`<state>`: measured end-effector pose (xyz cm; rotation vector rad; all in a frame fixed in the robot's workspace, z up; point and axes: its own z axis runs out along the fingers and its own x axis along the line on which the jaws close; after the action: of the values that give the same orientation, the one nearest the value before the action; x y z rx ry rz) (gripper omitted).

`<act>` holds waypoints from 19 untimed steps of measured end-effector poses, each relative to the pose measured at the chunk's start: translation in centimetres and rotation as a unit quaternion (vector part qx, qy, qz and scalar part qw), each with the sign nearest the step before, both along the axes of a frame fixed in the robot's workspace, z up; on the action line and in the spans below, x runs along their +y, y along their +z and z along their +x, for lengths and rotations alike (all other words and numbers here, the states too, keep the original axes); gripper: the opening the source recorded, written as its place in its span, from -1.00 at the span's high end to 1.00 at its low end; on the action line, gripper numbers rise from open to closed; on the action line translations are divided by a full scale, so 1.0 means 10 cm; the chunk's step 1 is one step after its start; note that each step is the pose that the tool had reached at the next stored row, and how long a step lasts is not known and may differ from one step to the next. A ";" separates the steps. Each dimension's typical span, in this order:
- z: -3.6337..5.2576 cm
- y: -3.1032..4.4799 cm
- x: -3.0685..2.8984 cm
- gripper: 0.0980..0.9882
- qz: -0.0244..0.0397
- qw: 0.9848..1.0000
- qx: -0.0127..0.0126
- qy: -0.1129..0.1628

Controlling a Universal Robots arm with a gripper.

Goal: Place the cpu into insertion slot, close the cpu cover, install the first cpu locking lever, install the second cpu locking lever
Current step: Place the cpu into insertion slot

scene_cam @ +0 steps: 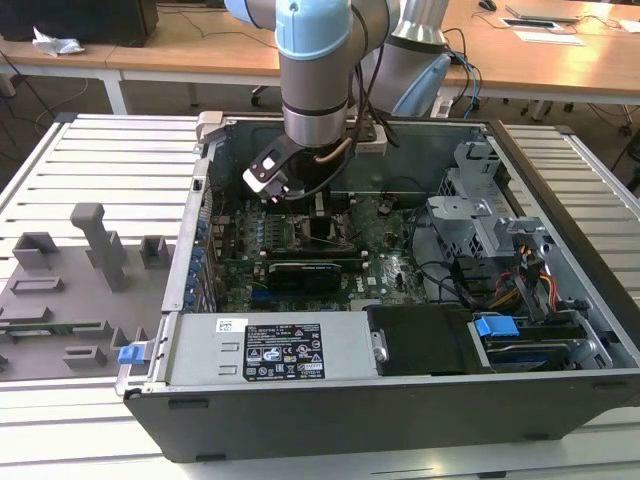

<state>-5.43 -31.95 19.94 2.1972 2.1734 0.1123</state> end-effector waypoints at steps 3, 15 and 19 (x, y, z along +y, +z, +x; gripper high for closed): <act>0.000 -0.001 0.000 0.00 0.000 1.000 0.000 -0.003; 0.016 0.000 0.002 0.00 0.000 1.000 0.000 -0.006; 0.016 -0.001 0.002 -0.17 0.000 1.000 0.000 -0.006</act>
<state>-5.26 -31.93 19.94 2.2103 2.1594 0.1119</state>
